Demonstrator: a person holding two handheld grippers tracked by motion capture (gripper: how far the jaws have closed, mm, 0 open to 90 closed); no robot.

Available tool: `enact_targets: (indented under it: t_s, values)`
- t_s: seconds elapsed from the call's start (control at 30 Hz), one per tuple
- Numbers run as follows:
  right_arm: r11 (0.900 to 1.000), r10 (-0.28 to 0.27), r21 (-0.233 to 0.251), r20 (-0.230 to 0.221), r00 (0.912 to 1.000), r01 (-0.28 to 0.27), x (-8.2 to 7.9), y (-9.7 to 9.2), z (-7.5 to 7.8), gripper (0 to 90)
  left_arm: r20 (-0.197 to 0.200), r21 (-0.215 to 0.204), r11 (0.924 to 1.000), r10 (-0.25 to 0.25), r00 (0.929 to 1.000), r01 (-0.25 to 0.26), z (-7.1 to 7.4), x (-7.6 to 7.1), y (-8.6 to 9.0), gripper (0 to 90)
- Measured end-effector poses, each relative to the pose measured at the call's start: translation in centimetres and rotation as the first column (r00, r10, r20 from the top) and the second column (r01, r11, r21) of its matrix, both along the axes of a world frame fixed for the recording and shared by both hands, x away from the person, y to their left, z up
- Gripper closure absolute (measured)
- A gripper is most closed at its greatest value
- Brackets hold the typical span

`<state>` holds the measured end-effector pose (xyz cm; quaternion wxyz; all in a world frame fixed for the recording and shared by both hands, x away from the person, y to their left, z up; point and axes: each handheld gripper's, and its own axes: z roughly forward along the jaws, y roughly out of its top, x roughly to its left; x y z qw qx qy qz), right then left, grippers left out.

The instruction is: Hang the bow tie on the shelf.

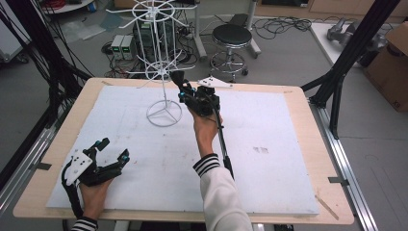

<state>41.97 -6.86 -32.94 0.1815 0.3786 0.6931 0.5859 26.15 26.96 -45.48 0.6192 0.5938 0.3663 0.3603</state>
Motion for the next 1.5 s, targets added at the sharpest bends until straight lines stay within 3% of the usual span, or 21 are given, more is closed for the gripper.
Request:
enact_targets:
  t_s: [0.13,0.27,0.43,0.5,0.67,0.83,0.93,1.1,1.27,1.3,1.33,1.43,1.5]
  values:
    - [0.9997,0.022,0.004,-0.021,0.9995,-0.022,0.2,-0.1,-0.2,65.6,0.000,-0.002,1.0000,0.000,1.0000,0.000,0.0,0.0,0.0,16.2]
    - [0.9996,0.028,-0.009,-0.041,0.9988,-0.028,-0.1,-0.3,-0.1,42.7,-0.017,-0.001,1.0000,0.003,0.9999,-0.003,0.0,0.2,0.0,16.2]
    - [0.9974,0.057,-0.044,-0.015,0.9983,-0.057,-1.5,-1.7,0.2,16.6,-0.027,-0.008,1.0000,0.005,0.9996,-0.005,0.1,0.3,0.0,16.2]
    - [0.9968,0.060,-0.053,0.002,0.9982,-0.060,-2.4,-2.4,0.4,11.9,-0.025,-0.001,1.0000,0.004,0.9997,-0.004,0.1,0.2,0.0,16.2]
    - [0.9955,0.082,-0.053,0.076,0.9937,-0.078,-5.3,-5.0,0.5,10.6,-0.033,-0.001,1.0000,0.010,0.9994,-0.010,0.1,0.3,0.0,16.2]
    - [0.9944,0.071,-0.087,0.135,0.9883,-0.060,-8.6,-8.2,-0.3,9.8,-0.035,0.002,0.9999,0.012,0.9993,-0.012,0.1,0.3,0.0,16.2]
    - [0.9934,0.033,-0.114,0.168,0.9852,-0.014,-11.0,-10.6,-1.2,9.8,-0.031,0.004,0.9999,0.012,0.9995,-0.012,0.1,0.3,0.0,16.2]
    - [0.9908,-0.055,-0.108,0.226,0.9726,0.081,-15.2,-15.0,-4.3,9.8,-0.018,0.011,0.9998,0.015,0.9997,-0.015,0.1,0.2,-0.1,16.0]
    - [0.9857,-0.133,-0.070,0.231,0.9638,0.153,-17.1,-18.4,-7.3,9.6,-0.018,0.010,0.9998,0.018,0.9997,-0.018,0.1,0.2,-0.1,16.0]
    - [0.9836,-0.152,-0.060,0.236,0.9598,0.170,-17.3,-19.0,-7.8,6.3,-0.018,0.010,0.9998,0.017,0.9997,-0.017,0.1,0.1,-0.1,16.0]
    - [0.9815,-0.172,-0.043,0.230,0.9580,0.186,-17.4,-19.5,-8.3,0.3,-0.014,0.009,0.9998,0.018,0.9997,-0.018,0.1,0.1,-0.1,16.0]
    - [0.9730,-0.222,-0.015,0.214,0.9513,0.230,-17.7,-20.6,-9.6,0.5,-0.003,0.015,0.9997,0.021,0.9998,-0.021,0.0,0.0,-0.2,16.0]
    - [0.9709,-0.229,-0.021,0.205,0.9515,0.239,-17.6,-20.8,-10.1,0.5,-0.001,0.017,0.9996,0.021,0.9998,-0.021,0.0,0.0,-0.2,16.0]
